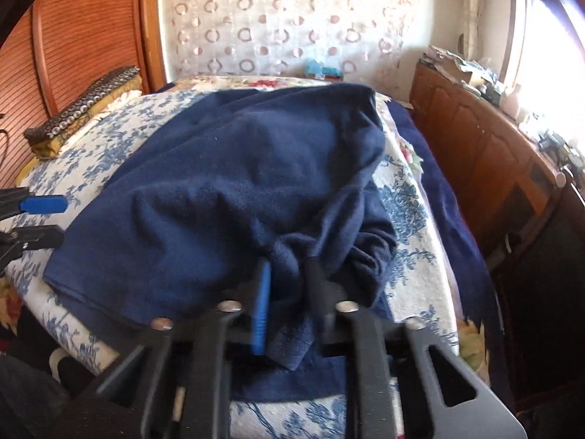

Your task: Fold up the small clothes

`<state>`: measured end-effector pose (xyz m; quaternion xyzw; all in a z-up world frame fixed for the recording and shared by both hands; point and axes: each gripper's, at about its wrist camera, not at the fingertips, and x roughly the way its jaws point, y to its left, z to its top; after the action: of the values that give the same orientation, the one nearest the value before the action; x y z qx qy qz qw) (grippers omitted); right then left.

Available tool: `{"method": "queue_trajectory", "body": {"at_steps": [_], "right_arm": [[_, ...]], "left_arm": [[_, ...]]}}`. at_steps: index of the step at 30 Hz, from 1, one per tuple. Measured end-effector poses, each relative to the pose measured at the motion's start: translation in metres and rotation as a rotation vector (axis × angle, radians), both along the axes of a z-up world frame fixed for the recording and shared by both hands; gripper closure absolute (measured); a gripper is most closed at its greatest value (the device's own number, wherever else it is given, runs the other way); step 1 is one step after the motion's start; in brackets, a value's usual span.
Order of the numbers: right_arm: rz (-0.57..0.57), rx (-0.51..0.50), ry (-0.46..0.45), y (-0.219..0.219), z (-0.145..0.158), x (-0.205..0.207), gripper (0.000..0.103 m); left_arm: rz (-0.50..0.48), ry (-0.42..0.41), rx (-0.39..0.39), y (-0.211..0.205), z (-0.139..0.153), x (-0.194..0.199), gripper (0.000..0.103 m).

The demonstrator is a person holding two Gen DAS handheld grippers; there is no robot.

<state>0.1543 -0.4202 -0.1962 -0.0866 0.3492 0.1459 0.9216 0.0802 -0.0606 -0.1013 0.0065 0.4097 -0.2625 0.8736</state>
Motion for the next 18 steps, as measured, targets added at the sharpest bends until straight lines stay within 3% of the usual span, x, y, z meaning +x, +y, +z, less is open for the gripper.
{"method": "queue_trajectory", "body": {"at_steps": [4,8,13,18], "right_arm": [[-0.034,0.044,-0.047,-0.026,0.017,-0.016,0.1],[-0.105,0.01,-0.074,-0.047,0.024,-0.027,0.101],[-0.128,0.021,0.007,-0.061,0.008,-0.023,0.101],[-0.13,0.019,0.01,-0.058,0.001,-0.017,0.101]], "left_arm": [[-0.013,0.004,-0.003,-0.005,-0.001,-0.001,0.043],[-0.023,0.006,0.003,-0.012,-0.001,-0.002,0.043],[-0.032,0.015,0.004,-0.016,-0.003,-0.001,0.043],[-0.036,0.021,0.009,-0.019,-0.005,-0.001,0.043]]}}
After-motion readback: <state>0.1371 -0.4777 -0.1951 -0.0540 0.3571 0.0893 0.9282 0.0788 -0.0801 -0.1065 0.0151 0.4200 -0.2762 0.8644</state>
